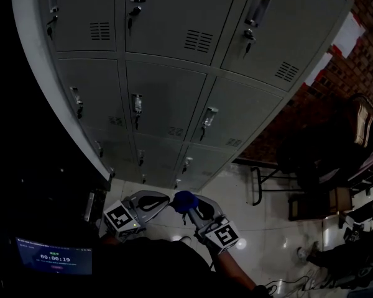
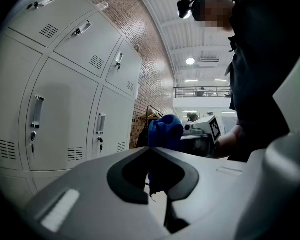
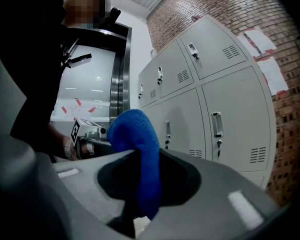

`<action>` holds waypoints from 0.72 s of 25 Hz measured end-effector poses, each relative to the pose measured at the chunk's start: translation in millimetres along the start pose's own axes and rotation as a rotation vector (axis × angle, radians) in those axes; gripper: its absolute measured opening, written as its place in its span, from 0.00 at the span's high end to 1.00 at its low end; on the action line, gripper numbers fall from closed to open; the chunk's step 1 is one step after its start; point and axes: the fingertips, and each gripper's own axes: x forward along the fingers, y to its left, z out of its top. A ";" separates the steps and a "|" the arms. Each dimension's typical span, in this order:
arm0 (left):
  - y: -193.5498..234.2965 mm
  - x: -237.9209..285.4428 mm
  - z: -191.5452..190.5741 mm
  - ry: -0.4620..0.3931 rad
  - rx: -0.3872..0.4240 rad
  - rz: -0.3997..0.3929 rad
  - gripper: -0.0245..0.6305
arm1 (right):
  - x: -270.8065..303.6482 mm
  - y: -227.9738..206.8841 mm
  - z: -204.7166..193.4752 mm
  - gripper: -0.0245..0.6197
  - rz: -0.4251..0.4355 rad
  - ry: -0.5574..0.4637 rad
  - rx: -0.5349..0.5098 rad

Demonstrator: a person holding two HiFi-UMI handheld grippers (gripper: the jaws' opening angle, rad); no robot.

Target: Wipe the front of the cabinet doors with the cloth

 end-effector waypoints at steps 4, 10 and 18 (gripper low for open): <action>4.5 3.2 -8.1 0.016 -0.006 0.013 0.96 | 3.8 -3.6 2.2 0.84 -0.002 0.002 0.026; 3.4 5.3 -2.8 0.006 -0.009 -0.003 0.96 | 7.7 -2.3 -1.5 0.84 0.010 0.014 0.029; 9.2 11.2 -3.1 0.008 0.005 -0.021 0.96 | 13.2 -4.0 -7.7 0.84 0.026 0.010 0.017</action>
